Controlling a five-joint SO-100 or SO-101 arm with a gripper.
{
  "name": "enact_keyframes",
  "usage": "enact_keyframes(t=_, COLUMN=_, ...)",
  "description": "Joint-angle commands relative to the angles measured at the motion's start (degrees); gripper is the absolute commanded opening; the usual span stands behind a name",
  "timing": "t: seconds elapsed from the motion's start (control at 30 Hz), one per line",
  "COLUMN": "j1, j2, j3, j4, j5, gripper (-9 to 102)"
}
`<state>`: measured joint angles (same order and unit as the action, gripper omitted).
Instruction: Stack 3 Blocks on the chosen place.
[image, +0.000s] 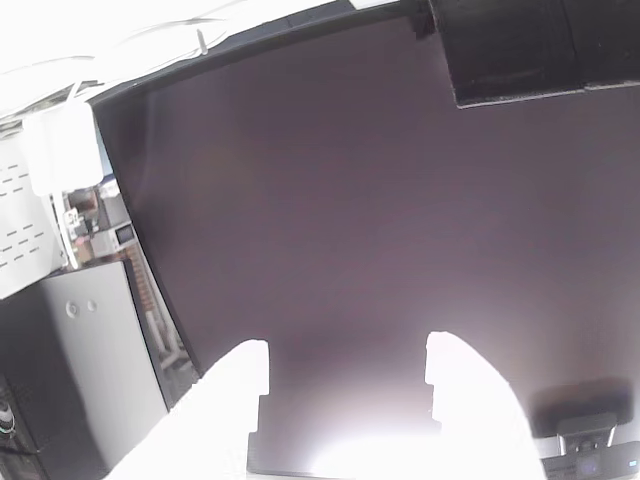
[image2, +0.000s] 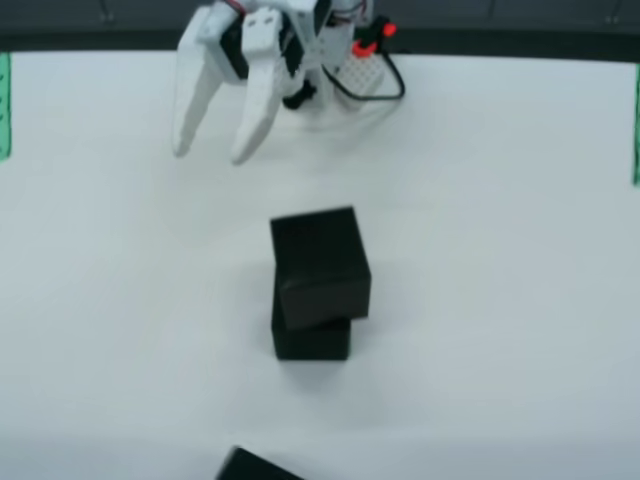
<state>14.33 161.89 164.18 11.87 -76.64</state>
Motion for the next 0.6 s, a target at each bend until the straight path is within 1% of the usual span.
enact_keyframes(t=0.0, j1=-0.26, j2=0.97, j3=-0.26, j4=-1.14, j5=0.62, gripper=16)
enact_keyframes(t=0.5, j1=-0.62, j2=0.70, j3=0.09, j4=-1.23, j5=0.62, gripper=16)
enact_keyframes(t=0.57, j1=-0.62, j2=0.44, j3=-0.53, j4=-1.32, j5=2.11, gripper=16)
